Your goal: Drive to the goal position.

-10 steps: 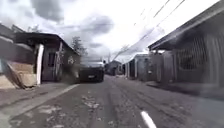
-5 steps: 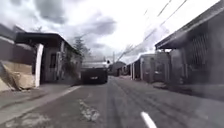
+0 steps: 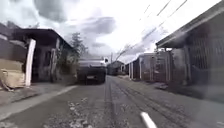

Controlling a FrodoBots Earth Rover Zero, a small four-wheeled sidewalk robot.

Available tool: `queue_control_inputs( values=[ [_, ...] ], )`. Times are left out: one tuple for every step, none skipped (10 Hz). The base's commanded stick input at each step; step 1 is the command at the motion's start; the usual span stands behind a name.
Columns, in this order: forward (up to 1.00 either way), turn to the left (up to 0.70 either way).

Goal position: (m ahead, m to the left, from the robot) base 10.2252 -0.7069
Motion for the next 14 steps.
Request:
queue_control_inputs(
  values=[
    [0.85,0.0],
    [0.85,-0.02],
    [0.85,-0.18],
    [0.85,-0.34],
    [0.85,-0.34],
    [0.85,-0.34],
    [0.85,-0.34],
    [0.85,-0.34],
    [0.85,-0.34],
    [0.85,-0.34],
    [0.85,-0.34],
    [0.85,-0.34],
    [0.85,-0.34],
    [0.85,-0.34]
  ],
)
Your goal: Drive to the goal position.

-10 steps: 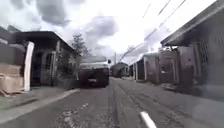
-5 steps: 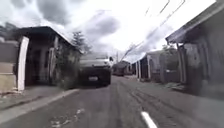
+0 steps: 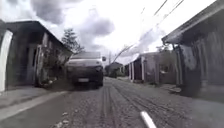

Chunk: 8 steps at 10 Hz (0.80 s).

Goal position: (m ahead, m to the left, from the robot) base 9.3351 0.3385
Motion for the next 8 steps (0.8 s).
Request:
queue_control_inputs(
  values=[
    [0.85,-0.34],
    [0.85,-0.34],
    [0.85,-0.34],
    [0.85,-0.34],
    [0.85,-0.34],
    [0.85,-0.29],
    [0.85,-0.25],
    [0.85,-0.2]
  ],
)
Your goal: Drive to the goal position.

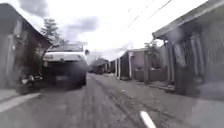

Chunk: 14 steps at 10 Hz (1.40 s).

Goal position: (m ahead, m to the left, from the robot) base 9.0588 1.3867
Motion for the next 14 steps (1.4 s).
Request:
queue_control_inputs(
  values=[
    [0.85,-0.16],
    [0.85,-0.11],
    [0.85,-0.06],
    [0.85,-0.02],
    [0.85,0.0],
    [0.85,0.0],
    [0.85,0.0],
    [0.85,0.0],
    [0.85,0.0],
    [0.85,0.0],
    [0.85,-0.05],
    [0.85,-0.28],
    [0.85,-0.34],
    [0.85,-0.34]
  ],
)
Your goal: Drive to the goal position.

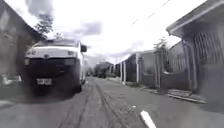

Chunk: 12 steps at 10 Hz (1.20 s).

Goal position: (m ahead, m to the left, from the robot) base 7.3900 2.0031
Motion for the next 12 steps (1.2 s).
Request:
queue_control_inputs(
  values=[
    [0.85,-0.32],
    [0.85,-0.27],
    [0.85,-0.1],
    [0.85,0.0],
    [0.85,0.0],
    [0.85,0.0],
    [0.85,0.0],
    [0.85,0.0],
    [0.85,0.0],
    [0.85,0.0],
    [0.85,0.0],
    [0.85,0.0]
  ],
)
